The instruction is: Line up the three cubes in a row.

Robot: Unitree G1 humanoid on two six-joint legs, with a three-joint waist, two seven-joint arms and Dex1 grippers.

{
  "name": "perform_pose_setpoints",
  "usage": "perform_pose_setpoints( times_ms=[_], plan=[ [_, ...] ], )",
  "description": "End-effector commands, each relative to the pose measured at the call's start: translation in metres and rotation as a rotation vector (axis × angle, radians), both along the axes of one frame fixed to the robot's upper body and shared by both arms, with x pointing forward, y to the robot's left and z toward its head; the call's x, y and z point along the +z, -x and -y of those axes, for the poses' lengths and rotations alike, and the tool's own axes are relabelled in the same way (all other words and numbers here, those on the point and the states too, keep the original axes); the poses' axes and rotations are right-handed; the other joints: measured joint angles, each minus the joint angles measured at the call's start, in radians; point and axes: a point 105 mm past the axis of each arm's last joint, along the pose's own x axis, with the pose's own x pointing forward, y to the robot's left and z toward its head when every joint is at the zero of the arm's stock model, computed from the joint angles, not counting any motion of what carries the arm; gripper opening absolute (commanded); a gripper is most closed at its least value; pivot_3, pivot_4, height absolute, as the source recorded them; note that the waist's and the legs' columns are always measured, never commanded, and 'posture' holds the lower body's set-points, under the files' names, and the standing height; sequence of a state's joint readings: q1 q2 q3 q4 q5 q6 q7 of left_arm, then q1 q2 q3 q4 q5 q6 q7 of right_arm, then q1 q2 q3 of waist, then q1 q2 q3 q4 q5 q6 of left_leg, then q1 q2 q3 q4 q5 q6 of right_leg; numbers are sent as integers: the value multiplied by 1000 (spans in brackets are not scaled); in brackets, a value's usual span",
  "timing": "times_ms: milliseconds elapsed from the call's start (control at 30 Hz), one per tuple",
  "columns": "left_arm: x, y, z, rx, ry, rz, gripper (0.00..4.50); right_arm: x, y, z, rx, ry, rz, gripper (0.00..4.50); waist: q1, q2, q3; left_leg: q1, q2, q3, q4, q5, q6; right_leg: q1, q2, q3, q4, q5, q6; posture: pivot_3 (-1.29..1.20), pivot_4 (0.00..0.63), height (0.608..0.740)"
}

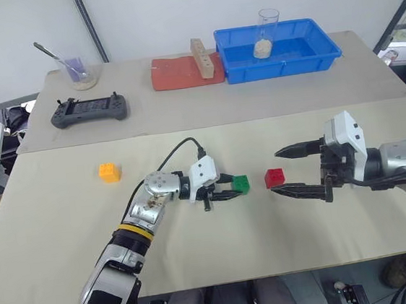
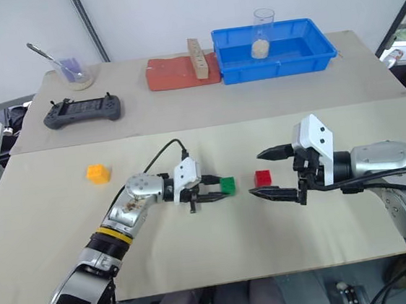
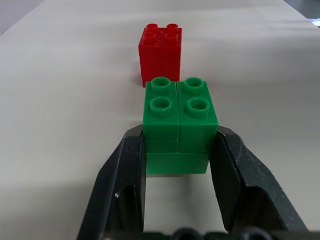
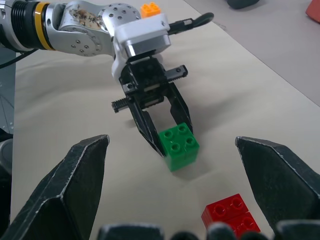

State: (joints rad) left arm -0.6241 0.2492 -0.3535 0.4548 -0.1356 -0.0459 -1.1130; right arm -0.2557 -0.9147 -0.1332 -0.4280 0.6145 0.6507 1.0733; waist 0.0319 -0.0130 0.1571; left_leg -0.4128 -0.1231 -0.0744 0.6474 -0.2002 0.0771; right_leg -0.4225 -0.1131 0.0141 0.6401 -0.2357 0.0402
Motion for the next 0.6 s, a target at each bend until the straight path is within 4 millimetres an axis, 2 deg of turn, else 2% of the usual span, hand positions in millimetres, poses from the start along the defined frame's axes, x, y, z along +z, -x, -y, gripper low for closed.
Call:
perform_pose_setpoints(
  times_ms=[33, 400, 467, 600],
  plan=[
    [11, -7, 9, -3, 26, 54, 1283, 11, 3, 0, 4, -4, 46, 4500, 6, 0, 0, 0, 0, 0, 0, 0, 0, 0, 0, 0, 0, 0, 0, 0, 150, 740],
    [5, -10, 17, -18, 22, 50, 1283, 12, 2, 1, 4, 2, 47, 4500, 6, 0, 0, -1, 0, 0, 2, 0, 0, 0, 1, 0, 1, 0, 0, 0, 150, 740],
    [6, -11, 17, -14, 25, 49, 2378, 12, 2, 1, 5, 3, 46, 4500, 6, 0, 0, -1, 0, 0, 2, 0, 0, 0, 1, 0, 1, 0, 0, 0, 150, 740],
    [10, -11, 15, -15, 36, 49, 4273, 11, 0, 0, 9, 1, 44, 4500, 6, 0, 0, -1, 0, 0, 3, 0, 1, 0, 1, 0, 1, 0, 0, 0, 150, 740]
  ],
)
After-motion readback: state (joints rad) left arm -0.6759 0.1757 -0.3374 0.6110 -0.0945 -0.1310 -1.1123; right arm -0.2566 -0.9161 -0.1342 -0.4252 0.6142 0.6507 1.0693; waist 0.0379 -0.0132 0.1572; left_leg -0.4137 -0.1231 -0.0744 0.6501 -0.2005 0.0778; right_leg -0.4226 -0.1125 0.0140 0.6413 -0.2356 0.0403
